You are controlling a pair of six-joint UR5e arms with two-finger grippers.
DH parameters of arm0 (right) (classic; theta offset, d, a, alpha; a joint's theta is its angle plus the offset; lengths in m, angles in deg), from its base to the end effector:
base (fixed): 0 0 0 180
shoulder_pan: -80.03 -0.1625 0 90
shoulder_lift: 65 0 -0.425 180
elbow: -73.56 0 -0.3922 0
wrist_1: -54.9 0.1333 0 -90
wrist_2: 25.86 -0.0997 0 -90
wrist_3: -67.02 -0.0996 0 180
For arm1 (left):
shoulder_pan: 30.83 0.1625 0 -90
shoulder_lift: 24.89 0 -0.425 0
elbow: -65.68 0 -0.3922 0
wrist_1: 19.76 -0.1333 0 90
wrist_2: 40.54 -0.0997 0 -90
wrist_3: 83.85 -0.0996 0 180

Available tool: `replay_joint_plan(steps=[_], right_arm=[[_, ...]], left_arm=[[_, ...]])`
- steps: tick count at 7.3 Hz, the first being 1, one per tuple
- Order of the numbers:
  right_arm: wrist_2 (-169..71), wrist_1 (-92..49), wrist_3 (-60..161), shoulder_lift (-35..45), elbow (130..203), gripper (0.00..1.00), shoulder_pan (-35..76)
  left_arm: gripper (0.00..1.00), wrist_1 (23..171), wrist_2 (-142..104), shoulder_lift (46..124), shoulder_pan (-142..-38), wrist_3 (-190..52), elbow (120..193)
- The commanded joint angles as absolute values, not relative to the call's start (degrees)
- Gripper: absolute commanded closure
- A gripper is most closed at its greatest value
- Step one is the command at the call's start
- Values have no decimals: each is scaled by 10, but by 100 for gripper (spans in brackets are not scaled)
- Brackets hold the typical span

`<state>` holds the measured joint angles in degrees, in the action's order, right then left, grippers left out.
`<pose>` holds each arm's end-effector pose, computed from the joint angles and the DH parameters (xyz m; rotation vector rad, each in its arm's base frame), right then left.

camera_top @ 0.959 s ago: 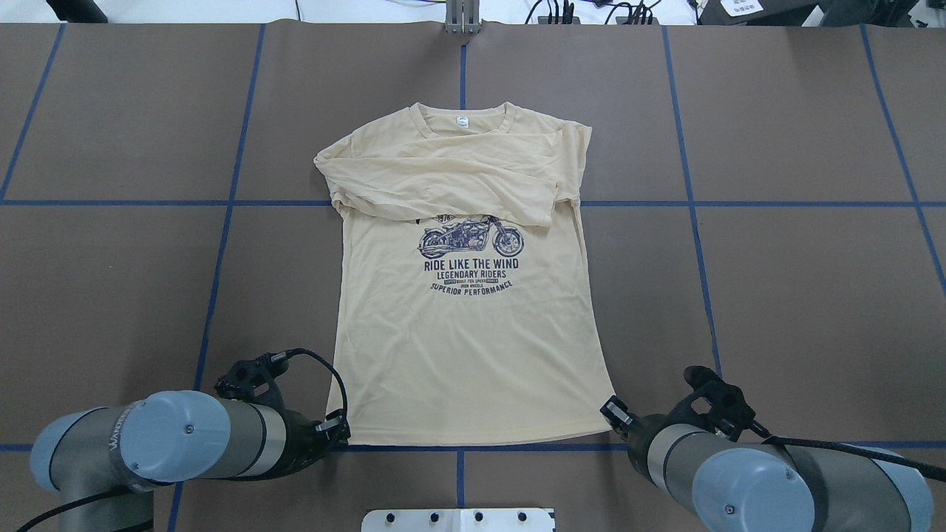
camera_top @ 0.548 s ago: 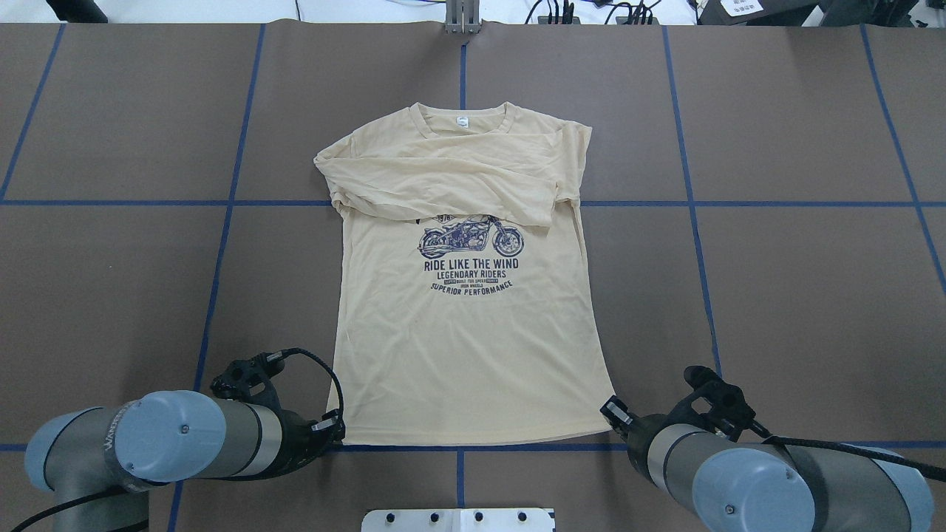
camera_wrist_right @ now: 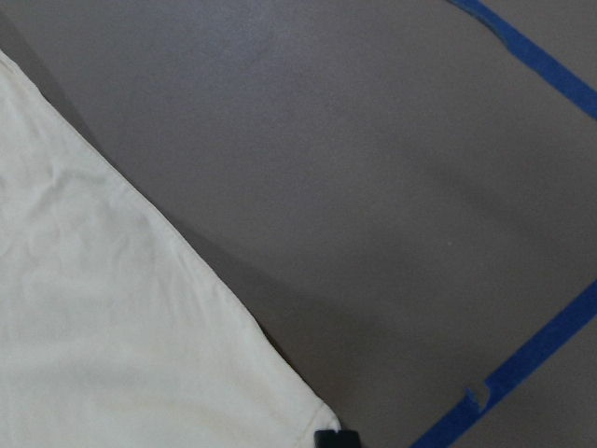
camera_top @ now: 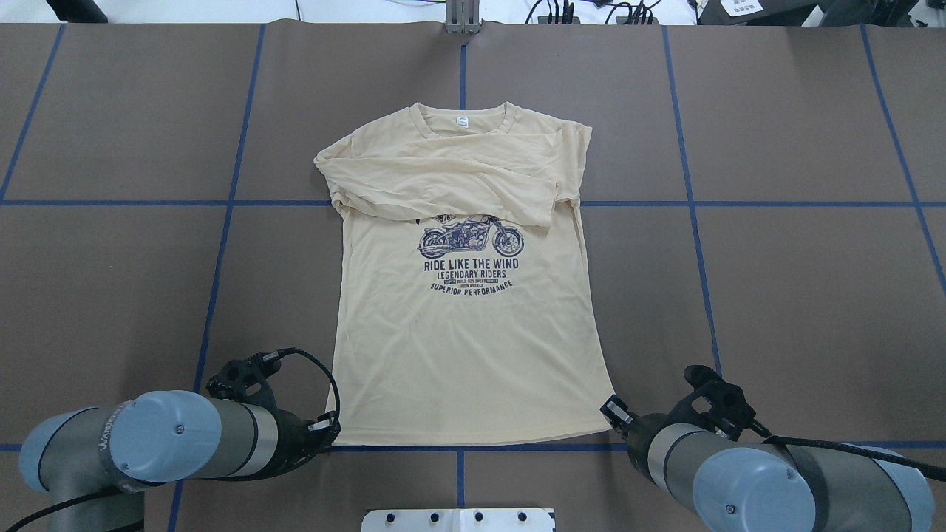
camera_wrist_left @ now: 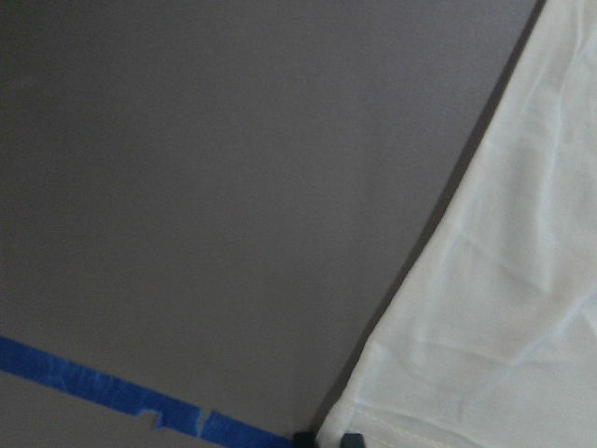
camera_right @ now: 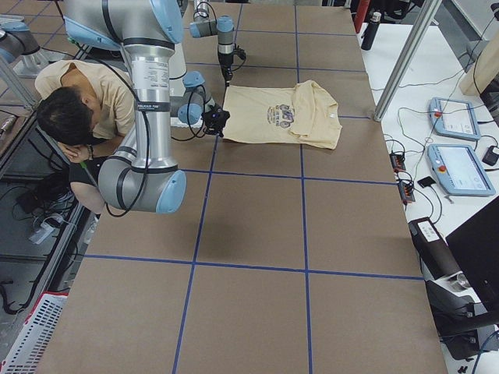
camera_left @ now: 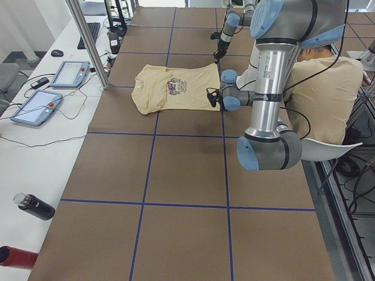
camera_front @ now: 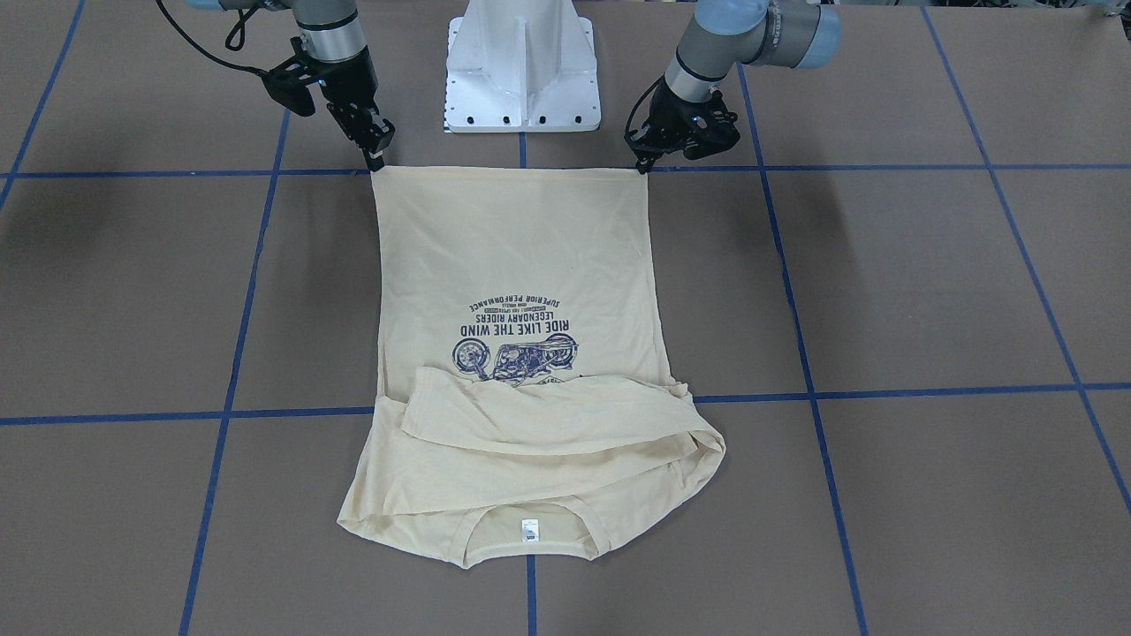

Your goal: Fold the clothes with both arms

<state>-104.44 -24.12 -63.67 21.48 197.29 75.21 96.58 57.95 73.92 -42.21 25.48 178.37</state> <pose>-0.4630 -0.1926 0.3400 -0.0825 -0.8826 0.8273 0.5020 -0.2220 0.3456 -0.2065 1.0035 -0.4140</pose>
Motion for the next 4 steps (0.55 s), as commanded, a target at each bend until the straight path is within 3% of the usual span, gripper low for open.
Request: replay_joint_plan(steps=[1, 4], right_arm=[[-1044, -241, -637, 215, 1973, 100, 752], [-1045, -241, -637, 216, 1988, 100, 748]], left_arm=[[100, 965, 582, 730, -423, 255, 1804], [100, 964, 584, 723, -422, 256, 1836]])
